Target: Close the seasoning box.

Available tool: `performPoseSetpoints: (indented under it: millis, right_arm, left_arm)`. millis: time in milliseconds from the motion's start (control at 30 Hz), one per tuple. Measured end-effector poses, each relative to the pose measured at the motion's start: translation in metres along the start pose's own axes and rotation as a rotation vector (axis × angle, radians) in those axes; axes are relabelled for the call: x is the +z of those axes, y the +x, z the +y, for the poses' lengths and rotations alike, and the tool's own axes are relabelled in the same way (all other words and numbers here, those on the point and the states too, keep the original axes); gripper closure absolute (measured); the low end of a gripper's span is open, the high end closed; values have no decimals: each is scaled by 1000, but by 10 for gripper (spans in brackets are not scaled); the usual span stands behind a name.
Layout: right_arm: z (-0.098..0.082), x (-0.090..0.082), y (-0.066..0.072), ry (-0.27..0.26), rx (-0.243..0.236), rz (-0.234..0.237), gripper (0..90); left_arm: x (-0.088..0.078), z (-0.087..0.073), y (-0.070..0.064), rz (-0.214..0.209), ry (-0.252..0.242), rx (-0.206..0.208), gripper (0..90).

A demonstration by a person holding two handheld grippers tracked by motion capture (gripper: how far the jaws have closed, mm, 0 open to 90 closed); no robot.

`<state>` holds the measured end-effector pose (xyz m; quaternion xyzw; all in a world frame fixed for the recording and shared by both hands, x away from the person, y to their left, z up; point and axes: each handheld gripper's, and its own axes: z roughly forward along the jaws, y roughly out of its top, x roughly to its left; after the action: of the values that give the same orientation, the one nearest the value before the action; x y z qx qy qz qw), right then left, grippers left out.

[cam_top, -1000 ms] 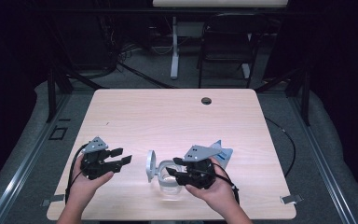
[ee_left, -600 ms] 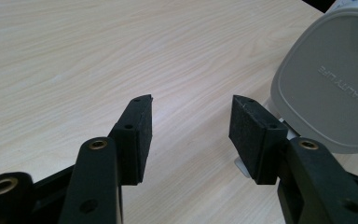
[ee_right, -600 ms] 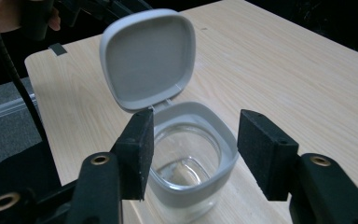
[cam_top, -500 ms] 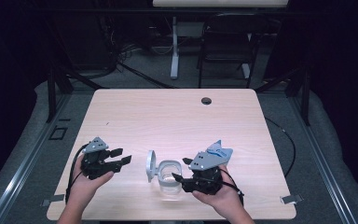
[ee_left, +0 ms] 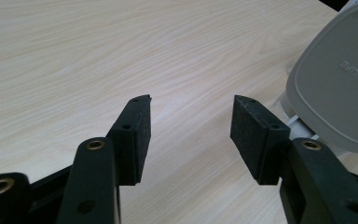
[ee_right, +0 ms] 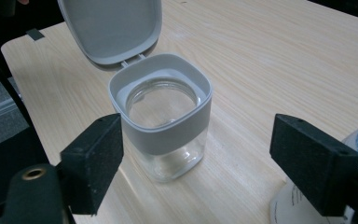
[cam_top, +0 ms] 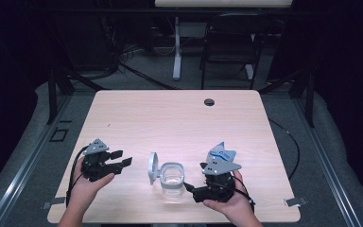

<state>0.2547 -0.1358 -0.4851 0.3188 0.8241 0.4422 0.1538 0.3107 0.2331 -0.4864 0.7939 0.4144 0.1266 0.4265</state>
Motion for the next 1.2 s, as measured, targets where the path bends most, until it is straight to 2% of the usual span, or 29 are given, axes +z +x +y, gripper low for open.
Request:
performPoseSetpoints:
  millis: [133, 200, 333, 400, 467, 600, 700, 833, 900, 1033, 1200]
  right_arm:
    - [-6, 1, -2, 12, 11, 5, 179]
    - [-8, 1, -2, 8, 9, 0, 243]
    - [-13, -1, -5, 16, -2, -20, 305]
    - [-16, -2, -6, 32, -9, -19, 377]
    - [-19, -3, -7, 27, -13, -16, 407]
    - [-24, -5, -8, 63, -41, -22, 418]
    - [-28, -7, -10, 86, -55, -6, 426]
    - [-33, -9, -13, 91, -39, 0, 431]
    - [-35, -10, -15, 110, -18, -5, 440]
    - [-41, -11, -20, 112, 7, -21, 445]
    - [-50, -11, -23, 128, 12, -33, 448]
  left_arm:
    - [-1, 0, 1, 6, -2, -4, 479]
    - [-1, -1, 2, 7, -2, -3, 475]
    - [-1, -1, 2, 9, -10, -3, 468]
    - [-1, -1, 2, 13, -9, 2, 465]
    - [-1, -1, 2, 15, -14, -2, 465]
    - [-1, -1, 3, 16, -11, -6, 466]
    - [-1, -2, 4, 15, -12, -9, 466]
    - [-2, -2, 5, 19, -14, -8, 467]
    - [-2, -2, 5, 20, -15, -10, 467]
    - [-2, -2, 5, 21, -13, -14, 468]
    - [-2, -3, 7, 27, -14, -18, 469]
